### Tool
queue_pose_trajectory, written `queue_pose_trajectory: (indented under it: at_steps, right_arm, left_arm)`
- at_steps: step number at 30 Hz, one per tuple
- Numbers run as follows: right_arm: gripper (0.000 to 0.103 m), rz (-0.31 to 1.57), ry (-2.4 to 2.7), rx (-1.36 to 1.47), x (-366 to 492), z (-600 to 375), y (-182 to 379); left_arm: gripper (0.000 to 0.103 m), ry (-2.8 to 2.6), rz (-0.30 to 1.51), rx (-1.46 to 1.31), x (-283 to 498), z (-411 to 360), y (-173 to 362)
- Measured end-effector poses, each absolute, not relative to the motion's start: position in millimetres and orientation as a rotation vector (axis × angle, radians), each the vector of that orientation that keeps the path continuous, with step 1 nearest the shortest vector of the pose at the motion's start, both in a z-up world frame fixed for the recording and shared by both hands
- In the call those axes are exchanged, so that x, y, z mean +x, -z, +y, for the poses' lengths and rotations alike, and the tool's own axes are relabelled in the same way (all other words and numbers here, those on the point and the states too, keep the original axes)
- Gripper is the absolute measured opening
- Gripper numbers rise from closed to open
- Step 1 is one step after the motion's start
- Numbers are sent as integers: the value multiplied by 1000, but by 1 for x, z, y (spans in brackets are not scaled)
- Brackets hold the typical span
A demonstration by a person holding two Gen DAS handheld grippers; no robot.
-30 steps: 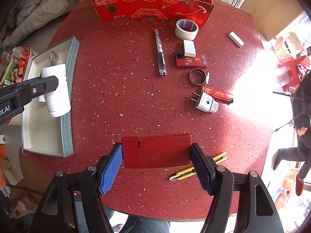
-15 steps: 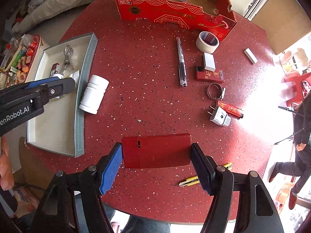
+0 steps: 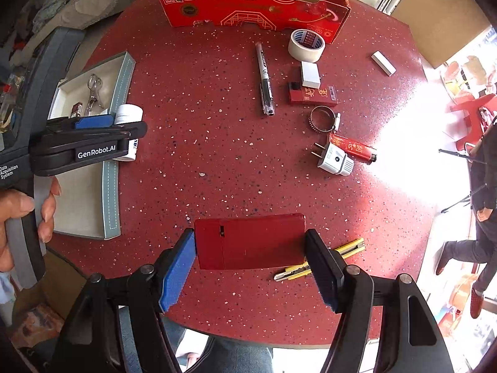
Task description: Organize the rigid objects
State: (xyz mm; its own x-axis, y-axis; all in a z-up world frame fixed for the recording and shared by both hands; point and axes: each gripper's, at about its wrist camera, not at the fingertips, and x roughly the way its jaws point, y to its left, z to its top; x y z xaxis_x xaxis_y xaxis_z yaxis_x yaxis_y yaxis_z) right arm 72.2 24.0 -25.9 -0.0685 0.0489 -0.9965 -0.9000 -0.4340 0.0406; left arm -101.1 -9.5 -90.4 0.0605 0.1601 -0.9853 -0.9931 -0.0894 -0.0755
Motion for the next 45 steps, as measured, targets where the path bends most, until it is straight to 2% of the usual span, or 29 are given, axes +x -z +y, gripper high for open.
queue_pose_trajectory:
  at_steps: [3,9,10,11,12,13,15,18,20,21,22,23,26,31,35,42,45]
  right_arm:
    - [71,963,-1619,-1453,70,25,28]
    - [71,966,-1622,-1460,70,24,30]
    - [71,966,-1621,-1459,70,24,30]
    - [71,965,-1621,-1459,70,24,29]
    - [71,963,-1622,-1459,70,24,29]
    - [71,961,-1623,-1458,71,24,28]
    - [71,962,-1623,-1457,70,24,28]
    - [71,972,-1623,-1458,69,25,30]
    - [71,975,-1625,-1458,68,24,30]
    - [71,975,-1626,-1459,68,24,30]
    - [71,977,-1624,-1458,68,24,30]
    - [71,981,-1623,-1455,68,24,31]
    - [71,995,-1616,-1446,70,23,31]
    - [71,1025,-1599,-1431,75,23,33]
    - [71,1054,-1577,-1417,82,23,36]
    - [71,1123,-1523,-1391,102,24,44]
    - [71,1141,-1504,-1384,110,25,47]
  left_arm:
    - [66,-1290,1069,-1230,-111,-14,109]
    - [66,-1278,1096,-1291,-99,-15,134]
    - [57,-1275,1109,-1306,-98,-16,141]
    - [55,-1292,1118,-1284,-96,-17,142]
    - [44,-1285,1112,-1264,-94,-18,141]
    - [25,-1265,1105,-1255,-92,-18,141]
    - [4,-1235,1069,-1281,-96,-18,142]
    - [4,-1255,1040,-1281,-103,-18,142]
    - [9,-1260,998,-1293,-108,-17,140]
    - [35,-1269,986,-1310,-110,-16,140]
    - [71,-1292,966,-1328,-114,-15,140]
    - [81,-1328,931,-1331,-120,-12,135]
    - [82,-1365,893,-1281,-125,-2,123]
    - [82,-1338,1008,-994,-97,37,99]
    - [84,-1308,1019,-957,-75,84,98]
    - [84,-1271,1136,-926,-50,131,129]
    - [84,-1286,1131,-967,-51,142,141]
